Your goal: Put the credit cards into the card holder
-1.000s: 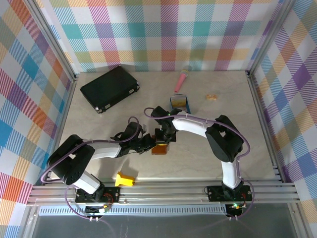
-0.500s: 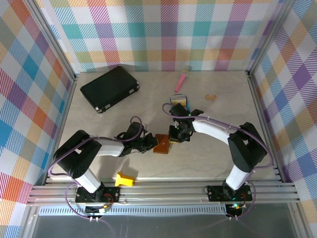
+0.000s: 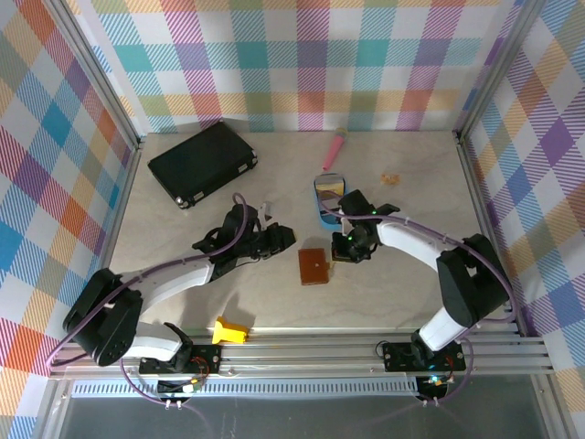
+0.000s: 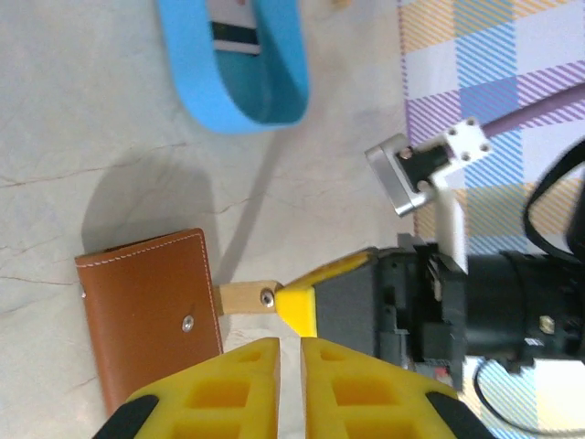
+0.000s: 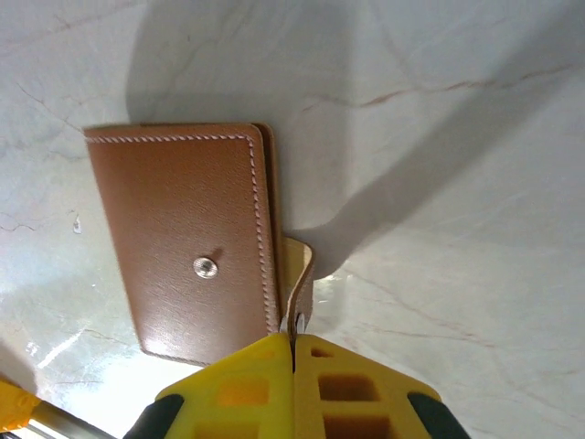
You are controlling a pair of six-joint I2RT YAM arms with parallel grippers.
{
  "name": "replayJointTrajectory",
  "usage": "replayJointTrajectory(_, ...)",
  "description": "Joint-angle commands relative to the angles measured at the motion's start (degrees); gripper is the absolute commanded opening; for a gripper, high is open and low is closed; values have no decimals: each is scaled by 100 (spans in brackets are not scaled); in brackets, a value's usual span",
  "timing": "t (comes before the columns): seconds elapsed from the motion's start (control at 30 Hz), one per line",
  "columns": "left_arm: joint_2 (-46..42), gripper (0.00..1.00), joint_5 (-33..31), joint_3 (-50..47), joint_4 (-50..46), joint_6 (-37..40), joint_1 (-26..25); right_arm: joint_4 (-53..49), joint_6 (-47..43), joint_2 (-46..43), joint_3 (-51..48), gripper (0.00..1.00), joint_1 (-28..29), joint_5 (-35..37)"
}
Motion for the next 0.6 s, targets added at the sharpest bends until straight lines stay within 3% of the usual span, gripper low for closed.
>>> replayJointTrajectory(0.0,-67,15,-184,-59,-849,258,17,-53,-707,-224,-134,0,-287,-329)
replayJointTrajectory(0.3,-177,17,-496,-78,-1243,532,26,-46,-942,-208,-307,2,-782,-462)
replayJointTrajectory(0.57,-278,28,-578,-57,-1577,831,33,-293,-813,-830,-296,35,-894,-131)
